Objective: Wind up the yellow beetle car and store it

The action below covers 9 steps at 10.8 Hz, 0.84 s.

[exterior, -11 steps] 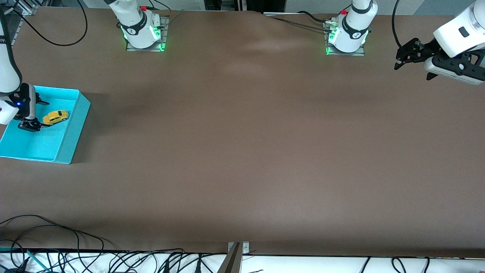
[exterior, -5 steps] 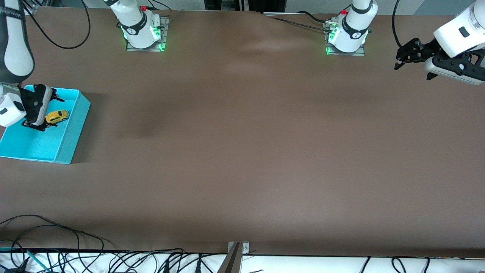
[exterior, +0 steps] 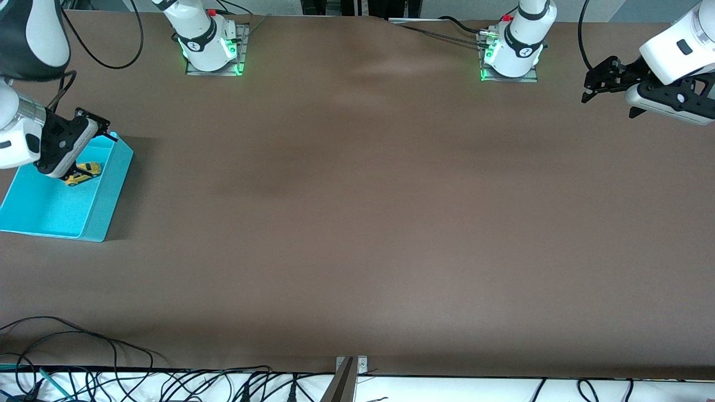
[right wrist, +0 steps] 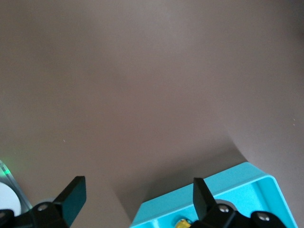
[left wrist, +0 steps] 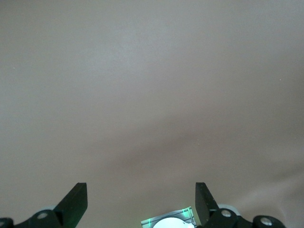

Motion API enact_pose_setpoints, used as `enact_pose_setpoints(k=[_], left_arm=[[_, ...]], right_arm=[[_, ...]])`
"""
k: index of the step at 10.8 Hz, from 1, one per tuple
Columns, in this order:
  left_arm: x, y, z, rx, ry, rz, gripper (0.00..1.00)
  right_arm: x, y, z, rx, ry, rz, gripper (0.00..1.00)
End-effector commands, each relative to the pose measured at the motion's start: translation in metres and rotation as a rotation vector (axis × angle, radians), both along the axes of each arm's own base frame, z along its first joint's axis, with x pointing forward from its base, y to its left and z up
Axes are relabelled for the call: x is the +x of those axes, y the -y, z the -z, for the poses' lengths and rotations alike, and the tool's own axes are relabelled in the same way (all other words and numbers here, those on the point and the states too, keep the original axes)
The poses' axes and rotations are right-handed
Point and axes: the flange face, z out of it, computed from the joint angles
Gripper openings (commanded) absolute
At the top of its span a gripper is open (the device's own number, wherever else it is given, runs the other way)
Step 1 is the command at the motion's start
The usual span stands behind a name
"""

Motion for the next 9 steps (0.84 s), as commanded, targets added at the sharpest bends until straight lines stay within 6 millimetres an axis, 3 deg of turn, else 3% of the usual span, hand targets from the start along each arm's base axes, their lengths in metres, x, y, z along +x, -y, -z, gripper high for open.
enact_pose_setpoints(k=[1,4,9], left_arm=[[-0.004,-0.001,-0.007,0.026,0.003,-0.001,1.00],[-0.004,-0.001,-0.007,0.026,0.003,-0.001,1.00],[-0.004,-0.001,-0.007,0.026,0.003,-0.001,1.00]], right_arm=[[-0.009,-0.038,-0.037,0.018,0.032,0.220,1.00],[0.002,-0.070,-0.074,0.022,0.082,0.517,1.00],[-0.004,-0.076,-0.121,-0.065,0.072,0.732,1.00]])
